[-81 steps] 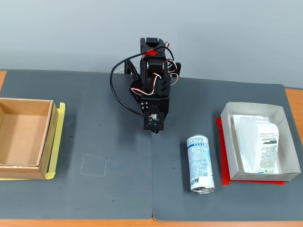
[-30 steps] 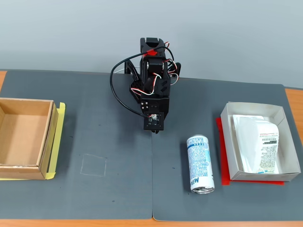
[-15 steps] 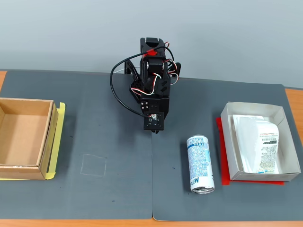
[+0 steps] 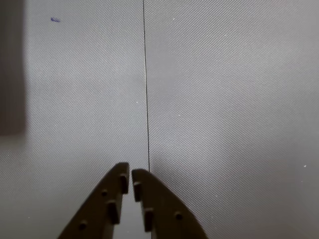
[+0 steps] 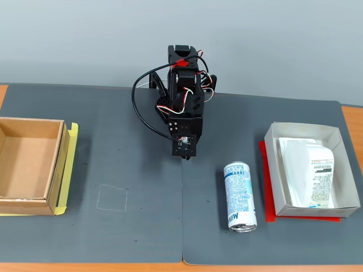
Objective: Pick the can and put it in the brown box
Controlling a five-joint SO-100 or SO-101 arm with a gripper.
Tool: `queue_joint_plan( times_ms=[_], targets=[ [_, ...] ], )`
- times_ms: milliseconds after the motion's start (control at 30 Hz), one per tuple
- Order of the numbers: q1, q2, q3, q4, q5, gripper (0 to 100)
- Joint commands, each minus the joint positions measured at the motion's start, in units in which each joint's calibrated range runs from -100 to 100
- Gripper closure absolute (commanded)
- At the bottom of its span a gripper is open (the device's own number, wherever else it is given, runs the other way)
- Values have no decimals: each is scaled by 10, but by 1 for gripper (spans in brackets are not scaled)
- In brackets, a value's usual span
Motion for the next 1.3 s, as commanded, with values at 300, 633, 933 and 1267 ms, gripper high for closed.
queue_joint_plan(
  times_ms=[300,633,933,1267],
  targets=[
    [-1,-2,-31,-2,0,99],
    [-2,2,-32,-2,1,99],
    [-3,72,-56,-22,-3,99],
    [-3,166,-211,-27,-3,99]
  ],
)
